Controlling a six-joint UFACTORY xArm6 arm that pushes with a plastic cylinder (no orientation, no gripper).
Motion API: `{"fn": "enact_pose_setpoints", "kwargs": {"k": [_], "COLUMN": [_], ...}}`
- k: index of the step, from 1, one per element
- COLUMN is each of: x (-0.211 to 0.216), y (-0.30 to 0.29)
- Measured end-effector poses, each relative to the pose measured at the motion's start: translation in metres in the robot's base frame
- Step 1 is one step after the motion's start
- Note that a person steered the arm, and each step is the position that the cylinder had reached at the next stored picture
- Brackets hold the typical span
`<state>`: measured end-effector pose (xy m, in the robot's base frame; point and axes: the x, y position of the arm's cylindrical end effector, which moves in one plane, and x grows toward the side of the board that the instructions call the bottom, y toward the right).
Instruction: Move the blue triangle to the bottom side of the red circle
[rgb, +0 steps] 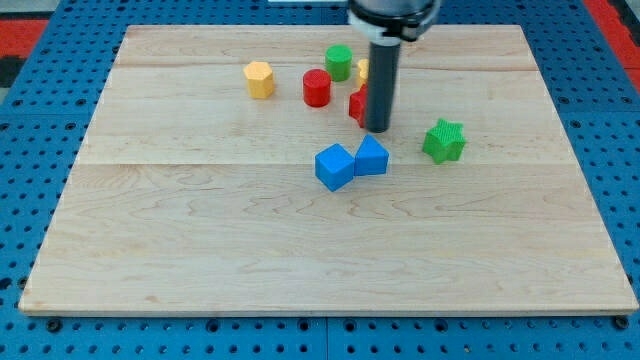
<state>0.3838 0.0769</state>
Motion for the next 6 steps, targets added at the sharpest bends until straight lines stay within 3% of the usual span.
{"fn": "enact_pose_setpoints", "kwargs": {"k": [2, 4, 6], "x": [0.071, 0.071, 0.064], "y": [0.019, -0.048, -0.048]}}
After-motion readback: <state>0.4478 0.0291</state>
